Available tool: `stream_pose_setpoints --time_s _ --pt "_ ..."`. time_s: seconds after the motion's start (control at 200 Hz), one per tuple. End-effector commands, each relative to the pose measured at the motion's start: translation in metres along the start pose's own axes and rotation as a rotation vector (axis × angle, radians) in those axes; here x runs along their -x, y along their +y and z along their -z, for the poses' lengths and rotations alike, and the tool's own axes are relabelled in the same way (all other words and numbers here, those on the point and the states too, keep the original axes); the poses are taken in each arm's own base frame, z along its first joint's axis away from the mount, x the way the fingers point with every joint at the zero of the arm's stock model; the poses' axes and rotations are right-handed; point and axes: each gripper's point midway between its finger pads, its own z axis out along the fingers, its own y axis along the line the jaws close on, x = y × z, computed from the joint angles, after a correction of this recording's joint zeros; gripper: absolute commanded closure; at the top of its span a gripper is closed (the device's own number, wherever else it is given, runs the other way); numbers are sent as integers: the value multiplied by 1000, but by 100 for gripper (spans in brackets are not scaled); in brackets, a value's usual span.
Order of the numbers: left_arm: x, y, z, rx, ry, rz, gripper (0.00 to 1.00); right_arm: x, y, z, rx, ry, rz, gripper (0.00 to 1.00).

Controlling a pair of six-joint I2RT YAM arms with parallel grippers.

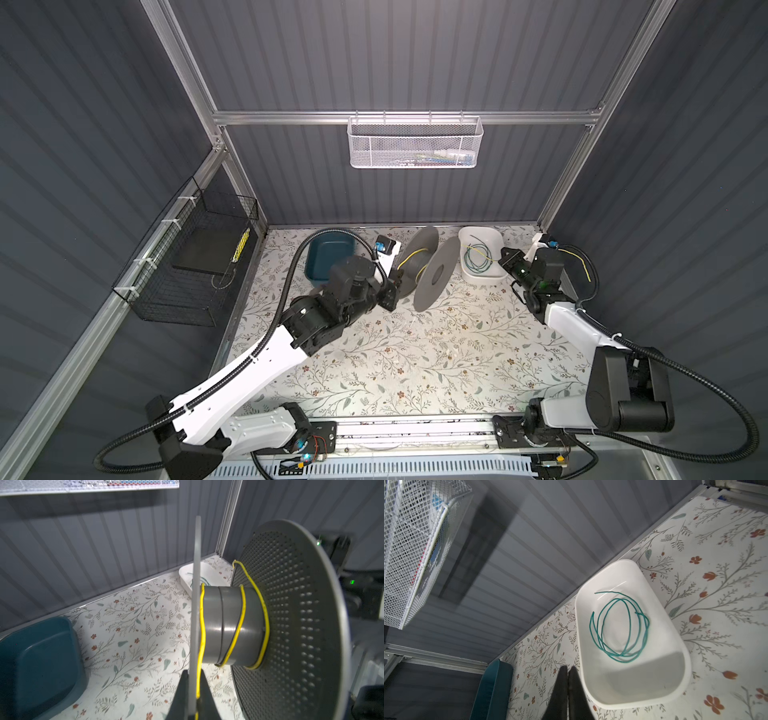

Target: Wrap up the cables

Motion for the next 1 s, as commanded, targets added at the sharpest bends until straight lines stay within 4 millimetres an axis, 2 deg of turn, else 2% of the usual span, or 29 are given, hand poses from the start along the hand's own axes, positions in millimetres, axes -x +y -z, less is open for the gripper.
stream_pose_setpoints --time_s 0.0,0.12,0.2,0.215,0.245,0.41,0.54,0.66,0.8,0.99 --pt "66 1 -7 -33 -204 127 100 -16 -1 1 -31 -31 58 100" --pt "85 23 -26 -8 -282 234 100 -42 9 3 -4 0 48 100" --pt "86 34 -42 1 -292 293 100 -52 21 6 18 5 48 100" --pt "99 34 -39 0 -320 302 100 -53 23 7 20 3 51 100" --pt "103 36 -41 11 -332 316 100 -57 28 9 24 3 58 100" --pt "101 61 -61 131 -401 396 100 -72 61 27 62 -9 87 100" --pt "87 81 -82 246 -397 411 100 -82 93 44 100 -23 164 100" --pt "64 98 -100 367 -327 391 100 -86 124 63 146 -38 250 100" --pt "31 113 -114 480 -228 329 100 -82 159 81 217 -53 333 100" --pt "-14 117 -130 559 -55 189 100 -69 208 97 360 -41 385 100"
